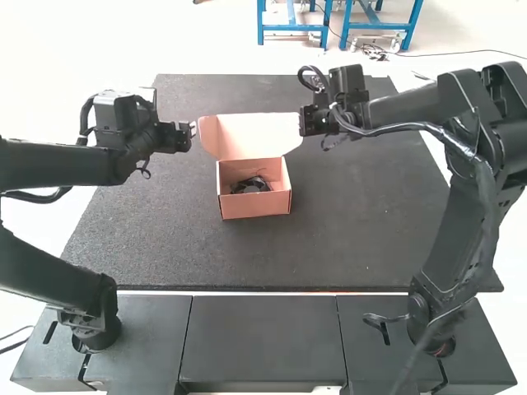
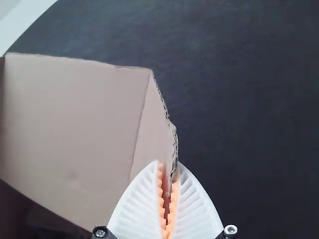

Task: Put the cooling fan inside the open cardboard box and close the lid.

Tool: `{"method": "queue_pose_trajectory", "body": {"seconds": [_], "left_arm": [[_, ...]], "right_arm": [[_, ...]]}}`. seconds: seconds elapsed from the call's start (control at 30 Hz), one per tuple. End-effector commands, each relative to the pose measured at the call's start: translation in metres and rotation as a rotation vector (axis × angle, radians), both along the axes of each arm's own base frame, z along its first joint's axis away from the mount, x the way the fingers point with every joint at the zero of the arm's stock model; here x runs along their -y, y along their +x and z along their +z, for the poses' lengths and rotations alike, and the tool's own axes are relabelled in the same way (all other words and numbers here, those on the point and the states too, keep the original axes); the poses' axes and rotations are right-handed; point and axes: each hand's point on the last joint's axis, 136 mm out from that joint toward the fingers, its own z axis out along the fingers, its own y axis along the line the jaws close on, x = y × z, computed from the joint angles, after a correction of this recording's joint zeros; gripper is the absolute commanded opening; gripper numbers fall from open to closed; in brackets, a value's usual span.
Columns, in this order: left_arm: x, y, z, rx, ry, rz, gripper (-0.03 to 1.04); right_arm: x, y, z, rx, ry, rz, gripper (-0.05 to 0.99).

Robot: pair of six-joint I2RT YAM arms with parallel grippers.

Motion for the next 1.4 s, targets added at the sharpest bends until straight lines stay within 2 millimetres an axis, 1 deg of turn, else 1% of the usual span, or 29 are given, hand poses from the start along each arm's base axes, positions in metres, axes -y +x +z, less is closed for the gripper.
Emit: {"method": "queue_pose_trajectory", "body": {"seconds": [0.0, 0.07, 0.2, 0.3, 0.47, 0.6, 0.67, 0.83, 0.9, 0.97, 1.03, 1.17, 1.3, 1.37], "left_arm": [[0.015, 0.011, 0.014, 0.028, -0.038, -0.033, 0.97], [0.021, 0.017, 0.011, 0.018, -0.048, -0.042, 0.97], [0.026, 0.027, 0.002, -0.005, -0.062, -0.044, 0.97], [0.027, 0.035, -0.002, -0.008, -0.066, -0.041, 0.97], [0.029, 0.042, -0.007, -0.017, -0.066, -0.041, 0.97], [0.029, 0.046, -0.018, -0.031, -0.063, -0.039, 0.94], [0.029, 0.049, -0.018, -0.020, -0.064, -0.036, 0.90], [0.030, 0.054, -0.015, -0.020, -0.084, -0.031, 0.89], [0.030, 0.055, -0.012, -0.017, -0.089, -0.030, 0.84], [0.031, 0.057, -0.009, -0.012, -0.089, -0.030, 0.83], [0.031, 0.058, -0.007, -0.009, -0.090, -0.030, 0.79], [0.033, 0.059, -0.005, -0.013, -0.093, -0.038, 0.68], [0.034, 0.058, -0.007, -0.037, -0.112, -0.037, 0.67], [0.034, 0.057, -0.008, -0.044, -0.118, -0.041, 0.54]], "right_arm": [[-0.003, -0.014, -0.008, -0.037, 0.005, 0.031, -0.02], [-0.003, -0.017, -0.010, -0.042, 0.006, 0.037, -0.02], [-0.003, -0.023, -0.013, -0.051, 0.006, 0.047, -0.02], [-0.003, -0.025, -0.014, -0.056, 0.010, 0.055, -0.02], [-0.002, -0.027, -0.016, -0.062, 0.016, 0.062, -0.02], [-0.001, -0.027, -0.017, -0.064, 0.018, 0.064, -0.02], [-0.002, -0.029, -0.018, -0.068, 0.020, 0.072, -0.02], [-0.002, -0.032, -0.023, -0.077, 0.020, 0.080, -0.02], [-0.003, -0.032, -0.022, -0.076, 0.022, 0.083, -0.02], [-0.003, -0.033, -0.023, -0.077, 0.023, 0.084, -0.02], [-0.004, -0.033, -0.023, -0.077, 0.024, 0.088, -0.02], [-0.005, -0.033, -0.022, -0.075, 0.026, 0.091, -0.02], [-0.005, -0.034, -0.022, -0.076, 0.026, 0.092, -0.02], [-0.006, -0.035, -0.022, -0.079, 0.029, 0.098, -0.02]]}}
